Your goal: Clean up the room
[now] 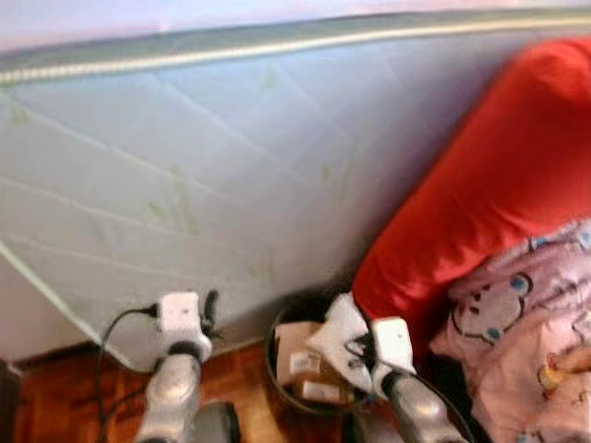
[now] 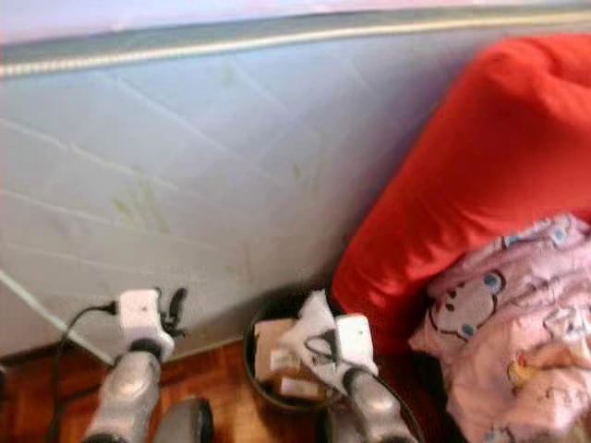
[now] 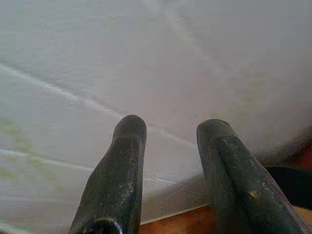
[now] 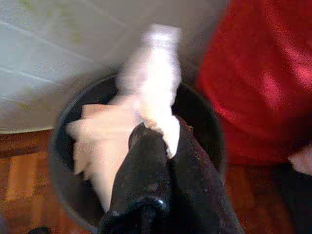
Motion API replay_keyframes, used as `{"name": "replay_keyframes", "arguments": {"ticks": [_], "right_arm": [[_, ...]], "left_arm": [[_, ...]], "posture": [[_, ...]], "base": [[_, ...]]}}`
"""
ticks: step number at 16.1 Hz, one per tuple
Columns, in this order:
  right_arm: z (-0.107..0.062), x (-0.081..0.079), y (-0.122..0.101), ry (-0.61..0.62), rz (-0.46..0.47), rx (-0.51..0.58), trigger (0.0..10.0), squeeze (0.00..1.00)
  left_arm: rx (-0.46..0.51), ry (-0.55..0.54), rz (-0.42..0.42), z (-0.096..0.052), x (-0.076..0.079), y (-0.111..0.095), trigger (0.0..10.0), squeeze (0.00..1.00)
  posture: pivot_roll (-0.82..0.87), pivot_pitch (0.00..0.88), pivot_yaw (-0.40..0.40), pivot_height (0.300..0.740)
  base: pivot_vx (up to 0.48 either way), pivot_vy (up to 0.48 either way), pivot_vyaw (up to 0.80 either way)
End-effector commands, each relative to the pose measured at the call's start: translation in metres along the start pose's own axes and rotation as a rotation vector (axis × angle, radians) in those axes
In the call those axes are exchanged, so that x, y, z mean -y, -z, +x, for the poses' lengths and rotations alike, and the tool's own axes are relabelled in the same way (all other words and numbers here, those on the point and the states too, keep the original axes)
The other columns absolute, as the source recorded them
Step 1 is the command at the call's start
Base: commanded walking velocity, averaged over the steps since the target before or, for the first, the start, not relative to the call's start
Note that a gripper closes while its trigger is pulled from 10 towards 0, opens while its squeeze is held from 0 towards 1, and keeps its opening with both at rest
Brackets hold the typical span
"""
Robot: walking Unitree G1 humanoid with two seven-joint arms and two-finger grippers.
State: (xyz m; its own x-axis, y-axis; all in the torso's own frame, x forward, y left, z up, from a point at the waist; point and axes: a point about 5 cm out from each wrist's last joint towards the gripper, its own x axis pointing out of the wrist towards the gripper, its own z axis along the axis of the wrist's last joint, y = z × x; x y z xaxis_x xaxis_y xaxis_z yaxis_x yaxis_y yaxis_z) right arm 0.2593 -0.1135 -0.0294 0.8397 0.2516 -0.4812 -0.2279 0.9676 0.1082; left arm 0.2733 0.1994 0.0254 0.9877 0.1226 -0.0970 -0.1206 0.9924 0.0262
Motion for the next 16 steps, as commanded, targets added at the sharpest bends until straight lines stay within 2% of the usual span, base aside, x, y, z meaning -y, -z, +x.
{"name": "replay_keyframes", "arguments": {"ticks": [1,6,8,12,16], "right_arm": [[-0.004,0.008,0.006,0.022,-0.006,-0.027,10.0,0.00],[0.002,0.016,-0.001,0.051,-0.014,-0.086,10.0,0.00],[0.008,0.014,-0.011,0.044,0.027,-0.095,10.0,0.00],[0.014,0.010,-0.025,0.011,0.002,-0.083,10.0,0.00],[0.014,0.009,-0.026,-0.022,0.033,-0.075,10.0,0.00]], "left_arm": [[0.005,0.013,-0.021,0.001,0.007,0.000,10.0,0.00],[0.007,0.026,-0.022,0.000,0.010,-0.001,10.0,0.00],[0.012,0.027,-0.021,-0.002,0.010,-0.001,10.0,0.00],[0.018,0.028,-0.021,-0.005,0.011,-0.001,10.0,0.00],[0.019,0.031,-0.022,-0.006,0.012,-0.002,10.0,0.00]], "posture": [[-0.06,0.098,-0.049,0.618],[-0.04,0.108,-0.052,0.618],[-0.02,0.118,-0.055,0.618],[-0.01,0.126,-0.056,0.618],[-0.01,0.134,-0.056,0.618]], "base": [[0.000,0.000,0.00],[0.000,0.000,0.00],[0.000,0.000,0.00],[0.000,0.000,0.00],[0.000,0.000,0.00]]}}
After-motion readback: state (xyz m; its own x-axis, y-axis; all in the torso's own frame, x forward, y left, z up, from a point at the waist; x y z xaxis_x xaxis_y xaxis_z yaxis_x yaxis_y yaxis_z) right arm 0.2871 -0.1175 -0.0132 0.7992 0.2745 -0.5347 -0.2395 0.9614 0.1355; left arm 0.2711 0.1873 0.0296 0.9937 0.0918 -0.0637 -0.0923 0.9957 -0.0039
